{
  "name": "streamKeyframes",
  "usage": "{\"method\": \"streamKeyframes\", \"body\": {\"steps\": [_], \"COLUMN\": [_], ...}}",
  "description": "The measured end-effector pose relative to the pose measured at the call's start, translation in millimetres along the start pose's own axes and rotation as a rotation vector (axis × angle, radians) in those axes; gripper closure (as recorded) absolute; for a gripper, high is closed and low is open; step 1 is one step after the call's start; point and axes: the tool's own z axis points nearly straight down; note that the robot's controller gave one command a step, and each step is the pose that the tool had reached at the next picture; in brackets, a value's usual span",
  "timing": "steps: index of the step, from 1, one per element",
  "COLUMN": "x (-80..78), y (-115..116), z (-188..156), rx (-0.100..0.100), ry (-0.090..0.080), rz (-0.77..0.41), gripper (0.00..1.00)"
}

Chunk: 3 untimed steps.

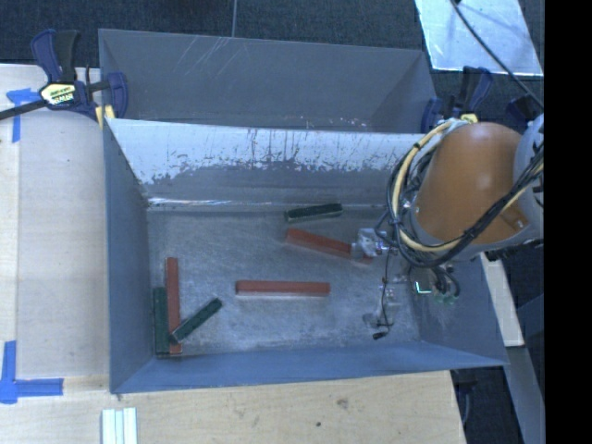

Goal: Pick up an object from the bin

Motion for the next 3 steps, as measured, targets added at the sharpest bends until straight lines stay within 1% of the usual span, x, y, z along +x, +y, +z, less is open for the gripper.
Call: {"method": "streamKeyframes", "body": {"steps": [1,2,3], "x": [-45.2,-45.7,-60.5], "y": [29,28,16], "z": [89,86,-104], "rx": [-0.001,0.000,0.004], "ry": [-0.005,-0.009,-0.018], "rz": [-0.120,-0.119,-0.331], "gripper": [0.00,1.00,1.00]}}
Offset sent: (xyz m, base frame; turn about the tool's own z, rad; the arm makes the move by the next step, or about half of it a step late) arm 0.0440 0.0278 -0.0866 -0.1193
